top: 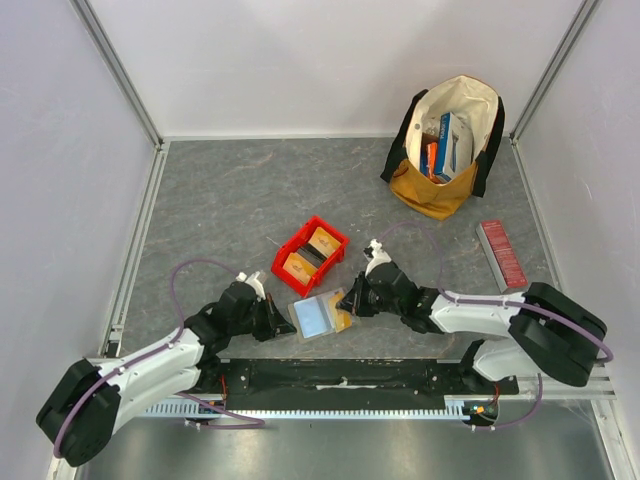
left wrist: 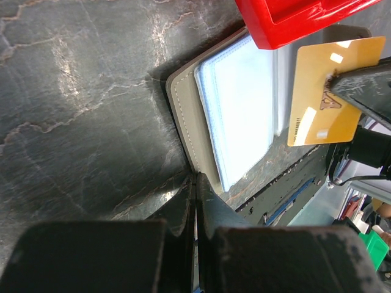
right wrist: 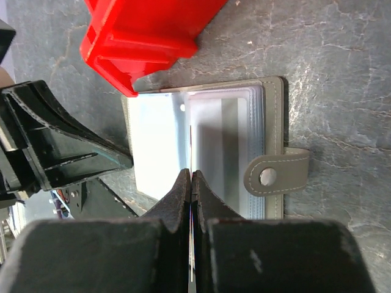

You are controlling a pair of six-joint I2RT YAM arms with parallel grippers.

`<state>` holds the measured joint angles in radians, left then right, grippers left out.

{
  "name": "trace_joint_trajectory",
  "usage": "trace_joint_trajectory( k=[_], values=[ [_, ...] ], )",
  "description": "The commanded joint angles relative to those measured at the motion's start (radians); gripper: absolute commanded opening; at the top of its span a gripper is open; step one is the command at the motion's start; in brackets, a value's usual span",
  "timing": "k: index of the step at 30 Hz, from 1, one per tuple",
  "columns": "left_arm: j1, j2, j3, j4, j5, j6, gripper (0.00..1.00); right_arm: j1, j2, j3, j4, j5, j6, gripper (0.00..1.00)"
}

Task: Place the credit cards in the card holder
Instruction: Insert the credit card into the card holder.

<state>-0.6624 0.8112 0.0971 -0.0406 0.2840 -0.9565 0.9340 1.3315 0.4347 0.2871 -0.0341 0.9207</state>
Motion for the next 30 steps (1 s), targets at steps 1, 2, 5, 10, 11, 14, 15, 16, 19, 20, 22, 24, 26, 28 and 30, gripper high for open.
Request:
trace_joint_trajectory(
  k=[1, 2, 5, 10, 11, 14, 15, 16, 19, 20, 22, 24, 26, 28, 30],
  values=[
    [0.0, 0.016, 0.016, -0.031, -0.016, 0.035, 0.02, 0.0, 0.052, 0.044, 0.084, -0.038, -0.034, 0.0],
    [-0.002, 0.017, 0.018, -0.035, -0.017, 0.038, 0.02, -0.001, 0.069, 0.047, 0.096, -0.052, -0.04, 0.0],
    [0.0, 0.029, 0.03, -0.05, -0.022, 0.053, 0.02, -0.011, 0.113, 0.059, 0.147, -0.088, -0.045, 0.0],
    [-0.002, 0.046, 0.039, -0.058, -0.025, 0.061, 0.02, -0.035, 0.182, 0.059, 0.236, -0.153, -0.042, 0.0],
    [0.0, 0.045, 0.041, -0.059, -0.025, 0.061, 0.02, -0.041, 0.192, 0.056, 0.257, -0.165, -0.04, 0.0],
    [0.0, 0.045, 0.043, -0.065, -0.029, 0.062, 0.02, -0.047, 0.201, 0.038, 0.314, -0.181, -0.031, 0.0],
    [0.0, 0.045, 0.043, -0.064, -0.031, 0.062, 0.02, -0.049, 0.204, 0.033, 0.32, -0.187, -0.031, 0.0],
    [0.0, 0.045, 0.043, -0.065, -0.032, 0.061, 0.02, -0.05, 0.205, 0.023, 0.348, -0.19, -0.028, 0.0],
    [0.0, 0.046, 0.044, -0.065, -0.032, 0.062, 0.02, -0.054, 0.216, 0.009, 0.394, -0.196, -0.01, 0.0],
    [0.0, 0.046, 0.044, -0.067, -0.034, 0.062, 0.02, -0.055, 0.228, 0.015, 0.388, -0.197, -0.01, 0.0],
    [0.0, 0.048, 0.046, -0.067, -0.036, 0.064, 0.02, -0.055, 0.256, 0.018, 0.403, -0.207, -0.008, 0.0],
    [-0.002, 0.046, 0.047, -0.071, -0.036, 0.065, 0.02, -0.055, 0.273, 0.007, 0.428, -0.208, 0.0, 0.0],
    [0.0, 0.042, 0.049, -0.079, -0.039, 0.065, 0.02, -0.061, 0.258, -0.008, 0.417, -0.185, -0.006, 0.0],
    [0.0, 0.031, 0.046, -0.084, -0.042, 0.065, 0.02, -0.081, 0.23, -0.017, 0.411, -0.197, -0.016, 0.0],
    [-0.002, 0.025, 0.046, -0.09, -0.045, 0.064, 0.02, -0.095, 0.198, -0.017, 0.38, -0.193, -0.029, 0.0]
  ],
)
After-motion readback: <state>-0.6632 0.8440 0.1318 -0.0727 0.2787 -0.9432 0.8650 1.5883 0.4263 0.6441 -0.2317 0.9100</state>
